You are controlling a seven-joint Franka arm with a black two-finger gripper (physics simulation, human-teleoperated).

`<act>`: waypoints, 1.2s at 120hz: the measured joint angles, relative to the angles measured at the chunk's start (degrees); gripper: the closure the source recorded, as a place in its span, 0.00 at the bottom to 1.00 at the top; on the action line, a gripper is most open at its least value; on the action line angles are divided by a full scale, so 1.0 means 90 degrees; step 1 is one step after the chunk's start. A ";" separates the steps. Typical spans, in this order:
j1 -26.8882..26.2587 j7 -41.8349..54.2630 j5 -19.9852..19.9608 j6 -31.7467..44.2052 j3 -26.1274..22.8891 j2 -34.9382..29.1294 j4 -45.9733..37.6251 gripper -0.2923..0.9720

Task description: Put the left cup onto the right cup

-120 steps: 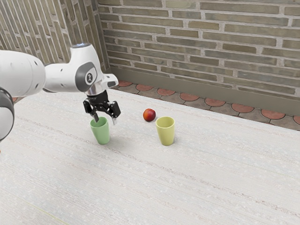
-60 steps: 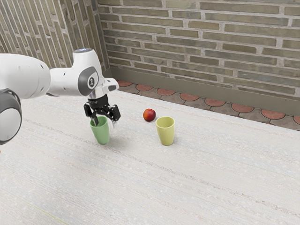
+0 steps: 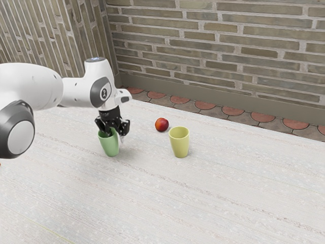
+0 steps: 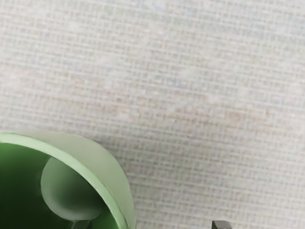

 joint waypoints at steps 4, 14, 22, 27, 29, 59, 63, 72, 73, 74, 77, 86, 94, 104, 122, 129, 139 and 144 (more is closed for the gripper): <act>0.0003 -0.0010 0.0000 -0.0011 0.0000 -0.0008 0.0018 0.62; 0.0024 -0.0035 -0.0002 -0.0043 0.0000 -0.0016 0.0026 0.71; 0.0033 -0.0055 -0.0007 -0.0066 0.0000 -0.0013 0.0021 0.76; 0.0036 -0.0070 -0.0008 -0.0085 0.0000 -0.0016 0.0019 0.78; 0.0037 -0.0077 -0.0008 -0.0094 0.0000 -0.0016 0.0017 0.78; 0.0041 -0.0205 0.0054 -0.0161 0.0010 0.0004 -0.0012 0.85; 0.0047 -0.0225 0.0066 -0.0165 0.0010 0.0009 -0.0015 0.85; 0.0071 -0.0267 0.0089 -0.0177 0.0010 0.0011 -0.0014 0.85; 0.0072 -0.0272 0.0091 -0.0179 0.0010 0.0011 -0.0014 0.85; 0.0073 -0.0276 0.0093 -0.0180 0.0010 0.0011 -0.0013 0.85; 0.0075 -0.0288 0.0098 -0.0184 0.0010 0.0011 -0.0009 0.85; 0.0077 -0.0317 0.0128 -0.0202 0.0010 0.0003 0.0008 0.85; 0.0072 -0.0338 0.0166 -0.0243 0.0010 -0.0030 0.0031 0.85; 0.0044 -0.0381 0.0322 -0.0374 0.0006 -0.0072 0.0210 0.85; 0.0014 -0.0494 0.0689 -0.0728 -0.0284 -0.0161 0.0701 0.85; -0.0054 -0.0553 0.0868 -0.0968 -0.0491 -0.0162 0.1091 0.85; -0.0318 -0.0630 0.1021 -0.1302 -0.0624 -0.0091 0.1617 0.85; -0.0419 -0.0663 0.1067 -0.1436 -0.0727 -0.0062 0.1764 0.85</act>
